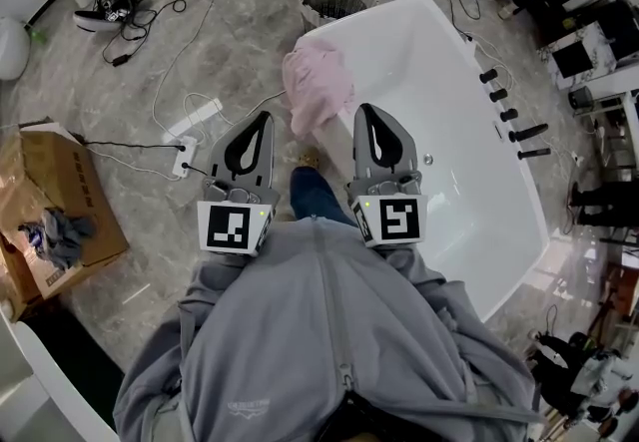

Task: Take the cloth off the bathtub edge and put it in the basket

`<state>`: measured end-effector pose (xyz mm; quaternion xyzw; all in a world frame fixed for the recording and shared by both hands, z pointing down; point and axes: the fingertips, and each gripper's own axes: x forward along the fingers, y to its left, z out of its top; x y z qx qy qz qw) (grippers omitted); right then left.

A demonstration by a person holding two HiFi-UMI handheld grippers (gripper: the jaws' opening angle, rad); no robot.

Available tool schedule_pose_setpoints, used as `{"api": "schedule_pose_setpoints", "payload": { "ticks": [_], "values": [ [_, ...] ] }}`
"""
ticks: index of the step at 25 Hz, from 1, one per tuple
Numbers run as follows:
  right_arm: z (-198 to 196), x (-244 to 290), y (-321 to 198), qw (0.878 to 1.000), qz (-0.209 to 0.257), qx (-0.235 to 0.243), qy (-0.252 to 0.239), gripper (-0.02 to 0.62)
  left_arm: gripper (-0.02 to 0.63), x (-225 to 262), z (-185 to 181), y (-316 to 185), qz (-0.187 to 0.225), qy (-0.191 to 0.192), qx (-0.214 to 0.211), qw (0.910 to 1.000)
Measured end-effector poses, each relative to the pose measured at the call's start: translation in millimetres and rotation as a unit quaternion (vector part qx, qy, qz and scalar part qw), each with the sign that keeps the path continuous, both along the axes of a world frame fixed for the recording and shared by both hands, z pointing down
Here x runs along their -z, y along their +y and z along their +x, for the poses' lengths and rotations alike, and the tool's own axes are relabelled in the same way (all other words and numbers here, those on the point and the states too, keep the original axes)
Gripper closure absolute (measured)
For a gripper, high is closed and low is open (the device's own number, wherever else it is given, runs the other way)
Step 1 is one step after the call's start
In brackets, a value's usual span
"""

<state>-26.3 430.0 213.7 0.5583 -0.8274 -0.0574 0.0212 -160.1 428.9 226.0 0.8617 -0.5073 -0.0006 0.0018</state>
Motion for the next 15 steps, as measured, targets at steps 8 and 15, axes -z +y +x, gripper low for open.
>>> {"api": "schedule_pose_setpoints", "payload": {
  "ticks": [8,15],
  "values": [
    [0.8,-8.5,-86.0,1.0,0.003,0.02,0.011,0.592,0.6,-2.2,9.8,-86.2,0.004,0.001,0.0,1.0],
    [19.6,-16.0,-165.9,0.999,-0.011,0.029,0.009,0.592,0.6,5.3,31.4,-164.5,0.018,0.0,0.001,0.9998]
  ]
}}
